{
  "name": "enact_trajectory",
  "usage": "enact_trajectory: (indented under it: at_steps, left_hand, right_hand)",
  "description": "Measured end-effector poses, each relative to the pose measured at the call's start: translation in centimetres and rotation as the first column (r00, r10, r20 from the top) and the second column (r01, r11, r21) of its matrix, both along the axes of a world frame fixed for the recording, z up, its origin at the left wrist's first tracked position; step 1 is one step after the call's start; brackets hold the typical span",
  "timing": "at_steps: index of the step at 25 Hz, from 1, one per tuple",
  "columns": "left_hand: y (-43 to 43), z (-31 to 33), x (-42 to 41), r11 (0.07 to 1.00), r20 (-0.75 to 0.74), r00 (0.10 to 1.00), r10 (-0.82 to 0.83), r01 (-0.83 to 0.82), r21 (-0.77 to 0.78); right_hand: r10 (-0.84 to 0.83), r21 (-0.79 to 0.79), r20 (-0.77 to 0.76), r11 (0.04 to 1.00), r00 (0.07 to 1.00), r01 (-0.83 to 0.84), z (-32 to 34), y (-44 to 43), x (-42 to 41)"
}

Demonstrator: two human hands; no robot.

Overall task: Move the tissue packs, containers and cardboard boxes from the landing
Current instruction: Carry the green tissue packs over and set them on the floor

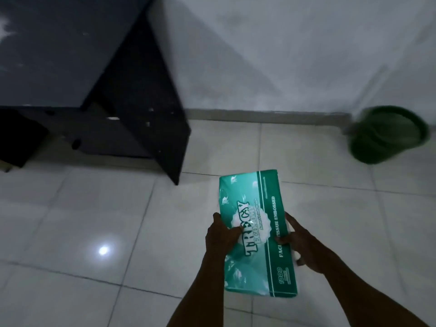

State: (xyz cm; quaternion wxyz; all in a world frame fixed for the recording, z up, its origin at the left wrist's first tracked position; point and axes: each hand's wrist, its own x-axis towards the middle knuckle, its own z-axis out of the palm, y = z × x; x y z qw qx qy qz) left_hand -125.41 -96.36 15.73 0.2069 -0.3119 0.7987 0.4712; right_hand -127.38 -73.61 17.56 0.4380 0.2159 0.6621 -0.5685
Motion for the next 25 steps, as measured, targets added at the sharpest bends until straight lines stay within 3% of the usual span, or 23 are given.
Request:
enact_trajectory:
  at_steps: [7, 16, 25]
  left_hand:
    - [-17.4, -5.4, -2.6, 0.978, 0.085, 0.976, 0.199, -0.191, -0.085]
    - [-24.7, -14.5, -9.1, 0.963, 0.181, 0.953, 0.245, -0.216, -0.161]
    - [-31.7, -20.0, -7.9, 0.935, 0.220, 0.919, 0.328, -0.283, -0.214]
  right_hand:
    - [0.160, 0.008, -0.011, 0.987, 0.987, -0.160, -6.6, -18.8, -5.8]
    - [0.189, -0.032, 0.104, 0.982, 0.976, -0.187, -17.9, -26.6, -10.3]
    - [0.211, -0.104, 0.114, 0.974, 0.971, -0.199, -24.3, -35.4, -7.4]
